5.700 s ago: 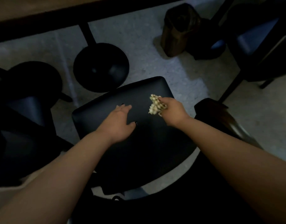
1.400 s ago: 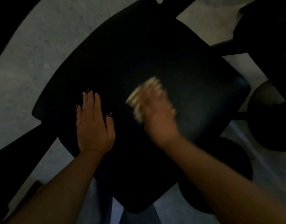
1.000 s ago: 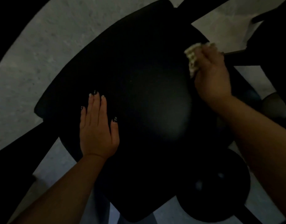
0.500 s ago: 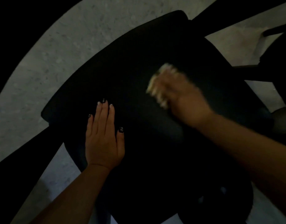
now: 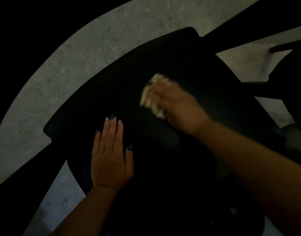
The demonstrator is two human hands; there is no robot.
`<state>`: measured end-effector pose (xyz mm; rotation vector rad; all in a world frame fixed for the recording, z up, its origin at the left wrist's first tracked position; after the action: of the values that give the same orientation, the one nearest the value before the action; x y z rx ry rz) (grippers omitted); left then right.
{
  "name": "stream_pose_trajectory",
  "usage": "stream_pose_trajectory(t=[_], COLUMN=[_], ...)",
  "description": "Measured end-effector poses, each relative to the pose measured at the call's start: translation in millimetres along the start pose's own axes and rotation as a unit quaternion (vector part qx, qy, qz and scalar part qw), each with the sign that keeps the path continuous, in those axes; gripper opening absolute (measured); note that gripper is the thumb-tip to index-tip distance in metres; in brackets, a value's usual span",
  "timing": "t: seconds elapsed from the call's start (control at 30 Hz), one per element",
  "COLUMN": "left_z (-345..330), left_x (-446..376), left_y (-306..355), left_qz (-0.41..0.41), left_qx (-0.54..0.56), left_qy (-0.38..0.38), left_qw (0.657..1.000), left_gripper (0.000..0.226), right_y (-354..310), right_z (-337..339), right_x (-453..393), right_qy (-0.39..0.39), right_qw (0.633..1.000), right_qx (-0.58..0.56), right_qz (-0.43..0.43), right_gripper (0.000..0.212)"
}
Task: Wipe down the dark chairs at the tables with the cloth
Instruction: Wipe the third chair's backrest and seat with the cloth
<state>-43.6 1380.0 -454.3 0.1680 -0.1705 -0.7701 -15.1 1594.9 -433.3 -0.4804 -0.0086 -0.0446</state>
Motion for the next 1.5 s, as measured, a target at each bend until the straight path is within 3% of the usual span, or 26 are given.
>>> stream_pose_trajectory(t=[0.13, 0.27, 0.33, 0.43, 0.57, 0.6, 0.67, 0.73, 0.8, 0.9, 1.03, 1.13, 1.2, 1.33, 1.5], left_z=[-1, 1, 1, 1, 0, 0, 0, 0, 0, 0, -1, -1, -1, -2, -3], left_x=[0, 2, 2, 1, 2, 2, 2, 3, 3, 3, 3, 3, 3, 3, 3], left_y=[0, 1, 1, 0, 0, 0, 0, -1, -1, 0, 0, 1, 1, -1, -4], left_qz=[0.005, 0.001, -0.002, -0.009, -0.009, -0.008, -0.004, -0.003, -0.001, -0.003, -0.012, -0.011, -0.011, -0.010, -0.012], left_qx=[0.004, 0.014, 0.014, 0.014, 0.024, 0.024, 0.022, 0.020, 0.020, 0.014, 0.017, 0.021, 0.017, 0.015, 0.018], left_qy=[-0.010, -0.008, -0.008, -0.005, 0.001, 0.001, -0.004, -0.007, -0.009, -0.008, 0.001, 0.004, 0.006, 0.010, 0.012], left_qw=[1.000, 1.000, 1.000, 1.000, 1.000, 1.000, 1.000, 1.000, 1.000, 1.000, 1.000, 1.000, 1.000, 1.000, 1.000], left_gripper=[0.066, 0.066, 0.065, 0.066, 0.066, 0.066, 0.066, 0.066, 0.066, 0.068, 0.066, 0.066, 0.066, 0.066, 0.067], right_y=[85, 65, 24, -39, -25, -7, 38, 68, 63, 11, -65, -68, -44, 33, 119], right_z=[38, 27, -2, -35, -12, -3, 16, 30, 27, 2, -41, -45, -33, 10, 59], right_x=[-6, -29, -49, -68, -70, -72, -74, -72, -77, -100, -125, -131, -132, -122, -91], right_qy=[0.086, 0.191, 0.151, 0.011, -0.057, -0.057, -0.015, 0.064, 0.114, 0.126, -0.028, -0.097, -0.099, -0.002, 0.068], right_qw=[0.972, 0.906, 0.936, 0.994, 0.996, 0.996, 0.997, 0.969, 0.939, 0.948, 0.997, 0.992, 0.989, 0.999, 0.972], right_qx=[-0.011, -0.002, 0.011, -0.016, 0.004, 0.013, 0.030, 0.023, 0.030, -0.007, -0.043, 0.028, 0.048, 0.019, 0.068], right_qz=[-0.220, -0.378, -0.319, -0.109, 0.074, 0.064, -0.073, -0.236, -0.324, -0.294, -0.064, 0.070, 0.096, -0.048, -0.213], right_gripper=[0.053, 0.059, 0.058, 0.062, 0.050, 0.046, 0.046, 0.051, 0.051, 0.050, 0.053, 0.058, 0.054, 0.041, 0.031])
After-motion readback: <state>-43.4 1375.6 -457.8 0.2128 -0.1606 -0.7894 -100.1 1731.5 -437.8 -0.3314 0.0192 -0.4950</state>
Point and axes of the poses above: each hand's wrist, its own x-axis away from the middle knuckle, its own z-axis out of the back of the hand, y = z × x, the point moved 4 cm from there along -x, towards the middle knuckle, and after that the axes turned 4 degrees about -x, right-handed, at the moved point
